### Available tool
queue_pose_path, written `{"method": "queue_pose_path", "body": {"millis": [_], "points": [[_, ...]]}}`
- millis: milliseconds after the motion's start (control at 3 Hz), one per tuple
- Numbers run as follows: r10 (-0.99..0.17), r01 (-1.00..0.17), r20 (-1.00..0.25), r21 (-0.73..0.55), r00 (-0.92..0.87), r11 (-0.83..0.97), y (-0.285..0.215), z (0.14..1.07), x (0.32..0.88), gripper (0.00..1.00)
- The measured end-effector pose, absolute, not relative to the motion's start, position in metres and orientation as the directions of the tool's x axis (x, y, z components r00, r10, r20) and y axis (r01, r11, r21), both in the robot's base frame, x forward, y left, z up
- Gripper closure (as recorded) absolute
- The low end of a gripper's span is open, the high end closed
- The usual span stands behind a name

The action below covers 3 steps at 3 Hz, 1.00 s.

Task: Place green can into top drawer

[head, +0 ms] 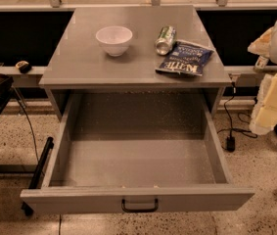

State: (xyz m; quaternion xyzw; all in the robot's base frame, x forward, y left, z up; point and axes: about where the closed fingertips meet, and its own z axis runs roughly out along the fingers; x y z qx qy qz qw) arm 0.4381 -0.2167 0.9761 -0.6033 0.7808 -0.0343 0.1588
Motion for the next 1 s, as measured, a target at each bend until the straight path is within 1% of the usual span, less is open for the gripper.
{"method": "queue_pose_path", "body": {"millis": [333, 667, 1000], "points": [[-0.953, -0.931, -0.207, -0.245, -0.222, 0.27, -0.217, 0.976, 0.438, 0.0], [-0.92, -0.893, -0.299, -0.292, -0.254, 0.342, -0.21, 0.988, 0.483, 0.0], [-0.857, -0.774, -0.413, -0.414, -0.31, 0.479, -0.203, 1.02, 0.572, 0.0]]}}
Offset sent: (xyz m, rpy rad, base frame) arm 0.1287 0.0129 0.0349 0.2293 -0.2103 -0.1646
